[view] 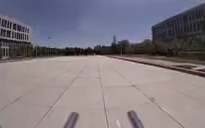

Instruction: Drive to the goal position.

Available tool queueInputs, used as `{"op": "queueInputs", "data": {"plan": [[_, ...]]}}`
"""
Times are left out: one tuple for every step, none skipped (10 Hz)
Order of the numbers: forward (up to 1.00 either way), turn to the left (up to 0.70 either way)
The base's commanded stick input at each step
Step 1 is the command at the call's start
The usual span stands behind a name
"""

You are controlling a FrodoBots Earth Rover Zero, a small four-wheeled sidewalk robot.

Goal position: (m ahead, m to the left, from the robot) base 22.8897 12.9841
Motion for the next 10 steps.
{"op": "queueInputs", "data": {"plan": [[0.7, 0.0], [0.7, 0.0], [0.7, -0.24], [0.7, -0.3], [0.7, -0.15], [0.7, 0.0], [0.7, 0.0], [0.7, 0.0], [0.7, 0.0], [0.7, 0.0]]}}
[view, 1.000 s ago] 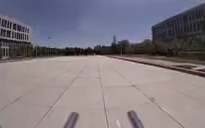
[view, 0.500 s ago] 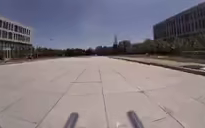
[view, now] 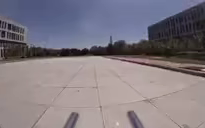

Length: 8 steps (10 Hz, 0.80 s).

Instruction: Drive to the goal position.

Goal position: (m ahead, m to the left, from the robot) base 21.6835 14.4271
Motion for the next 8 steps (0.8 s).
{"op": "queueInputs", "data": {"plan": [[0.7, -0.02], [0.7, -0.07], [0.7, -0.21], [0.7, 0.0], [0.7, 0.0], [0.7, 0.0], [0.7, 0.0], [0.7, 0.0]]}}
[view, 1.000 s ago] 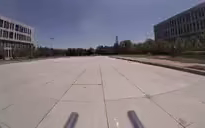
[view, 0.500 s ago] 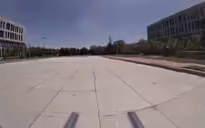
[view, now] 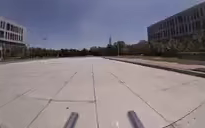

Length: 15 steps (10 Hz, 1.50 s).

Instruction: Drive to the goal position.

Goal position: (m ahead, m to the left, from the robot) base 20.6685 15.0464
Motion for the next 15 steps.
{"op": "queueInputs", "data": {"plan": [[0.7, 0.0], [0.7, 0.0], [0.7, 0.0], [0.7, 0.0], [0.7, 0.0], [0.7, 0.0], [0.7, 0.0], [0.7, 0.0], [0.7, 0.0], [0.7, 0.0], [0.7, 0.0], [0.7, 0.0], [0.7, 0.0], [0.7, 0.0], [0.7, 0.0]]}}
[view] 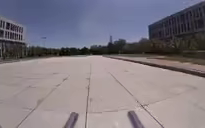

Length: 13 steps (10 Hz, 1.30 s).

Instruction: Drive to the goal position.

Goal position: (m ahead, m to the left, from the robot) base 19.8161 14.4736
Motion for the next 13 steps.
{"op": "queueInputs", "data": {"plan": [[0.7, 0.0], [0.7, 0.0], [0.7, 0.0], [0.7, 0.0], [0.7, 0.0], [0.7, 0.0], [0.7, 0.0], [0.7, 0.0], [0.7, 0.0], [0.7, 0.0], [0.7, 0.0], [0.7, 0.0], [0.7, 0.0]]}}
